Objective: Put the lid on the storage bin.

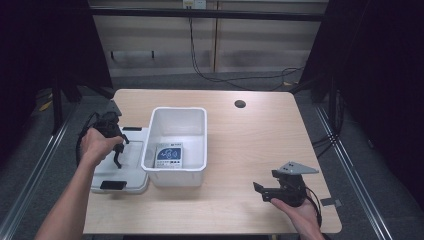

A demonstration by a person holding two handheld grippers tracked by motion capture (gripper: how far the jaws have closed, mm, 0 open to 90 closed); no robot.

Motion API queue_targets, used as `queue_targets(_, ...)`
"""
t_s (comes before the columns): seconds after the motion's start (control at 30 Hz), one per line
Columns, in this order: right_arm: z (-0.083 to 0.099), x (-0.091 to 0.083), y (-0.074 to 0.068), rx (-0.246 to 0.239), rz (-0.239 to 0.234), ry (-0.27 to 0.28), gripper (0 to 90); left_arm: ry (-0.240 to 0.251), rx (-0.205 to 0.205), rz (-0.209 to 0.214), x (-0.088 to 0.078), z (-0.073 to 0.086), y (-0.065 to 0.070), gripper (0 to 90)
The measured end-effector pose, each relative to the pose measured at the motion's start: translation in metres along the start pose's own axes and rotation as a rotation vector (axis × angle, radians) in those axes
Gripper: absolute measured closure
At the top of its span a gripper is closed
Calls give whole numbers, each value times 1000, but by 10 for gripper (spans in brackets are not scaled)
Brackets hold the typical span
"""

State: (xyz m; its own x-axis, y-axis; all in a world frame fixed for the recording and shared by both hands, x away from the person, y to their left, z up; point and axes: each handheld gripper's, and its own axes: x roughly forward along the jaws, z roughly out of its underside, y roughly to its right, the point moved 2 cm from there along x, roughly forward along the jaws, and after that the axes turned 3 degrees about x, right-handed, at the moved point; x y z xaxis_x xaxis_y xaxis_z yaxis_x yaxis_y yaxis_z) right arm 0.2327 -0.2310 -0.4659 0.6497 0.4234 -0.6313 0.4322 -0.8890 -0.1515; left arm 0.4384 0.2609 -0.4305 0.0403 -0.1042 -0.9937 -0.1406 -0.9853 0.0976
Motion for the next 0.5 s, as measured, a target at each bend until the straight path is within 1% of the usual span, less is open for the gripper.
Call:
queue_targets(0.03,0,0,0,0,0,0,176,0,0,0,0,0,0,847)
queue_targets(0.07,0,0,0,3,1,-2,176,-10,8,1,-2,0,-1,848)
queue_targets(0.13,0,1,0,0,0,-2,176,-8,13,1,-5,2,-3,848)
queue_targets(0.17,0,0,0,2,1,-3,176,-4,7,2,-6,2,-3,848)
queue_targets(0.23,0,0,0,2,1,-3,176,-1,8,0,-7,2,-4,848)
queue_targets(0.27,0,0,0,2,2,-3,176,-5,18,6,-10,3,-5,848)
queue_targets(0.3,0,0,0,2,2,-3,176,-5,18,6,-10,3,-5,848)
queue_targets(0.37,0,0,0,3,1,-2,176,7,11,10,-12,3,-5,848)
queue_targets(0.43,0,0,0,3,1,-3,176,12,17,15,-16,4,-6,848)
queue_targets(0.5,0,0,0,3,0,-3,175,13,20,9,-17,4,-7,848)
